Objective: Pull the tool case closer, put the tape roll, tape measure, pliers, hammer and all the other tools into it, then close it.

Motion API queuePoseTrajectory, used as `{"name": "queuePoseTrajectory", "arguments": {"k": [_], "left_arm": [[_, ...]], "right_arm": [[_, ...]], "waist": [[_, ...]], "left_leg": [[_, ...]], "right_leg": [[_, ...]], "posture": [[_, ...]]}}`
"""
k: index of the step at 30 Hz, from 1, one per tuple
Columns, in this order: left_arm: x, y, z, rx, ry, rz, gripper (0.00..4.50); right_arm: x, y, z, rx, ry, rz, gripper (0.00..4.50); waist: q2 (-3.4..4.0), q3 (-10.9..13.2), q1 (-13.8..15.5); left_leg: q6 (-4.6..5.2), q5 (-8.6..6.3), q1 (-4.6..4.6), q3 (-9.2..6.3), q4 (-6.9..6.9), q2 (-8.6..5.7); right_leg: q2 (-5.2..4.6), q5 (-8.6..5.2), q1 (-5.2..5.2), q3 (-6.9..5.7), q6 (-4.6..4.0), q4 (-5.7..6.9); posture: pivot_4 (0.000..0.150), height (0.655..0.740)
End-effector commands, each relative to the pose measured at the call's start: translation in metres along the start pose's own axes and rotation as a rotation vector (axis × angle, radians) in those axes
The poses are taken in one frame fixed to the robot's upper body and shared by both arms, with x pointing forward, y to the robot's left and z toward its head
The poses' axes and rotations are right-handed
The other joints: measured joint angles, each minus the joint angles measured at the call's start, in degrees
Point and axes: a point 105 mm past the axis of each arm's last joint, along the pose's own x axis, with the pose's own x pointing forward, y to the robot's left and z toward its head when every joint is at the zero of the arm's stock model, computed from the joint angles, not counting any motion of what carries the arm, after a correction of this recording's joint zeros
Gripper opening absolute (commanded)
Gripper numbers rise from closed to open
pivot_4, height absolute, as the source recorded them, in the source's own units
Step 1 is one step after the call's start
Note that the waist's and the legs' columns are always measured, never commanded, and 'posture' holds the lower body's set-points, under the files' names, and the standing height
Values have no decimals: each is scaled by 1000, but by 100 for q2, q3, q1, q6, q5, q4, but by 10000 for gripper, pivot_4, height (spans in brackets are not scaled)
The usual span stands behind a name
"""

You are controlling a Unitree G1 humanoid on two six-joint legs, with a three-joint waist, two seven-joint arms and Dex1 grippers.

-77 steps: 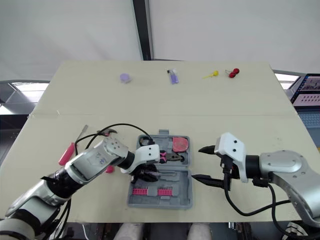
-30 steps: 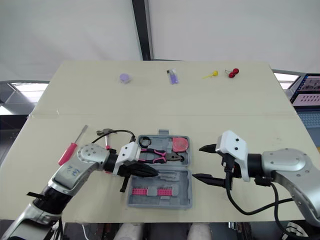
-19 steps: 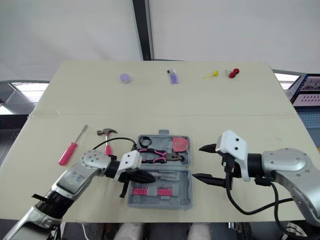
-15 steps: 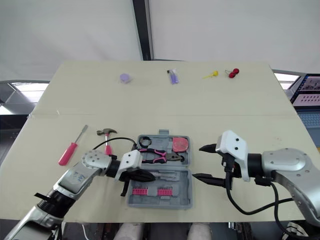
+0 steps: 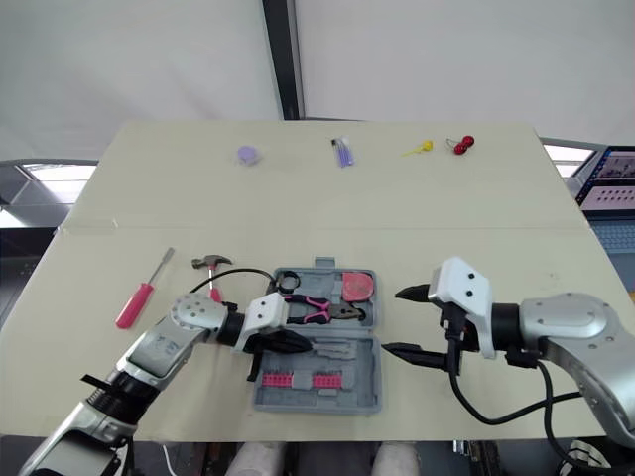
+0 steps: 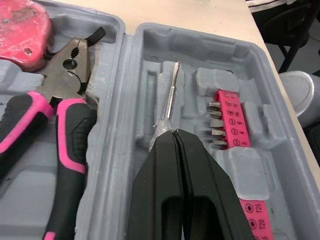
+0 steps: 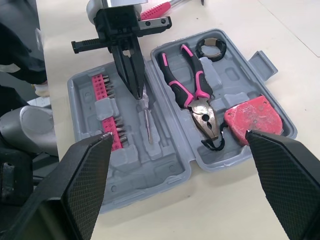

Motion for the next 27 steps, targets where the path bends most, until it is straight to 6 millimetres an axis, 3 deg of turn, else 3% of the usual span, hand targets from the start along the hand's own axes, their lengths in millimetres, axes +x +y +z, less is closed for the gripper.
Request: {"name": "queuePoseTrajectory", "arguments": {"k": [1,27], "left_arm": [[1,1,4,21,-8,6,611],[8,5,-2,45,24,17,611]], "right_arm": [[-3,-1,6,-22,-12,-13,45000],[-3,-4,7,-32,-9,-17,45000]], "waist": [[0,0,5],[0,0,5]], "left_leg": [[0,0,0,0,0,0],[0,0,0,0,1,0]], "right_leg": [[0,0,0,0,0,0],[0,0,1,0,0,0]], "posture": [[1500,7400],[1500,7400]]}}
